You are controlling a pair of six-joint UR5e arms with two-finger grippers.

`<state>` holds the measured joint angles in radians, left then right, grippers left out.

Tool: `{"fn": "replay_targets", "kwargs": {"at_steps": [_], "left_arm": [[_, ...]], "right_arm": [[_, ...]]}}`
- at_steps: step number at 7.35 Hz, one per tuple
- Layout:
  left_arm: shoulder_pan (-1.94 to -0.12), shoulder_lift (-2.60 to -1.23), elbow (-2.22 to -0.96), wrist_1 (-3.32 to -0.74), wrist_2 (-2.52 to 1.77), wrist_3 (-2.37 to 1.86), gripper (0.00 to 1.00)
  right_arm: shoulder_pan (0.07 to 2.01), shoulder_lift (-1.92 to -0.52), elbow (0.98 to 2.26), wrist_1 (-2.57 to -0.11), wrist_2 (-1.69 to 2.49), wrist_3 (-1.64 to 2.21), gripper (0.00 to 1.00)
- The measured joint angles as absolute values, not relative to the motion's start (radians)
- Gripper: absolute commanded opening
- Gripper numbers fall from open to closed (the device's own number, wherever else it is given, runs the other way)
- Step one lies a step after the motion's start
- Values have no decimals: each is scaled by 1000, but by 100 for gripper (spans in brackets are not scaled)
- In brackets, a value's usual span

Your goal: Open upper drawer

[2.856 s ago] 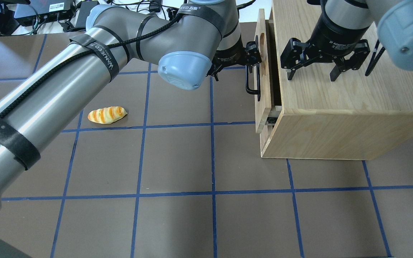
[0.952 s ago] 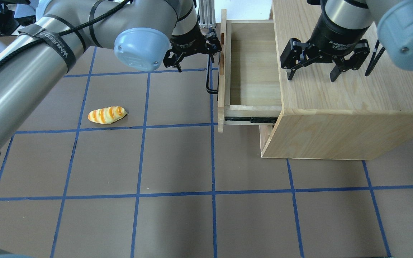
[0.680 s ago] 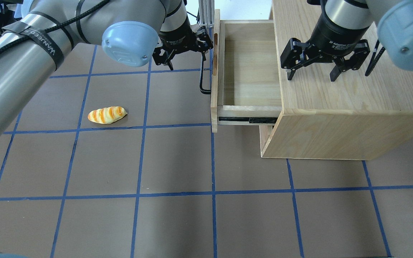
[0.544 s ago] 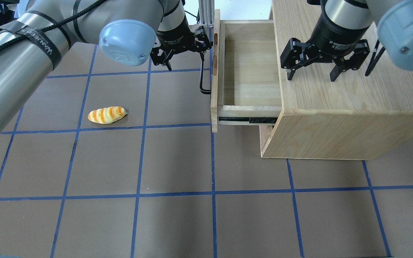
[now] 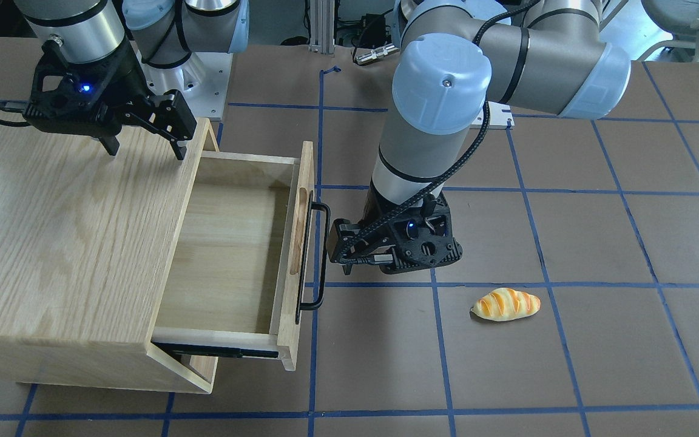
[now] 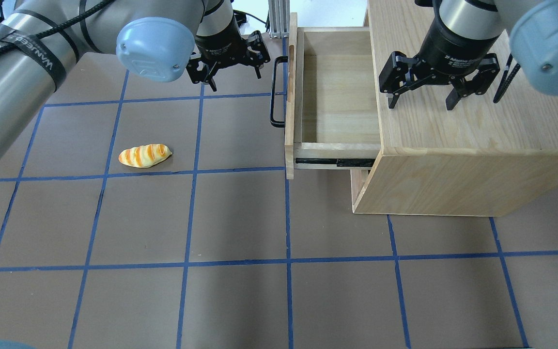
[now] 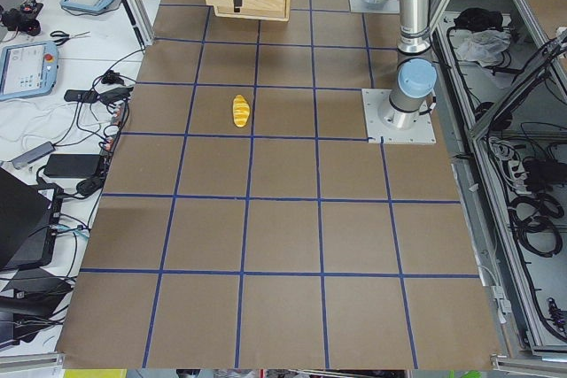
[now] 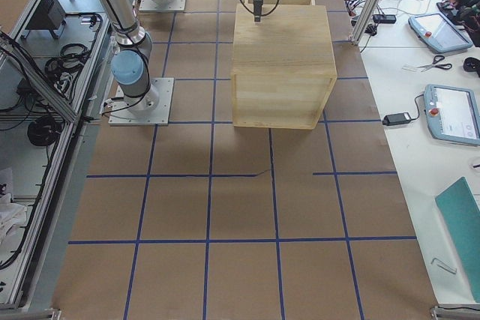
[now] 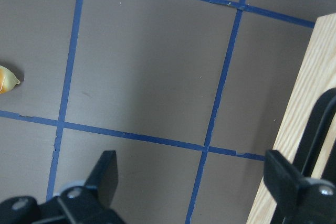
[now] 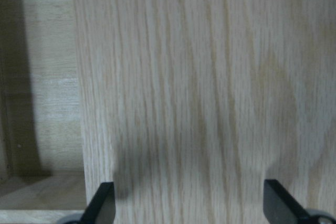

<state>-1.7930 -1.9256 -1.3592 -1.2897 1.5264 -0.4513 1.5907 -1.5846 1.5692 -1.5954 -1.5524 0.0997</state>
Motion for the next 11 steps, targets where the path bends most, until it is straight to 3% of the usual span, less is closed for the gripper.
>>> {"fn": "replay_targets", "kwargs": {"at_steps": [11], "left_arm": [[-1809, -1951, -1380, -1276, 1445, -452, 100]], "right_arm": [[1591, -1585, 1569, -1595, -1552, 100, 100]]}}
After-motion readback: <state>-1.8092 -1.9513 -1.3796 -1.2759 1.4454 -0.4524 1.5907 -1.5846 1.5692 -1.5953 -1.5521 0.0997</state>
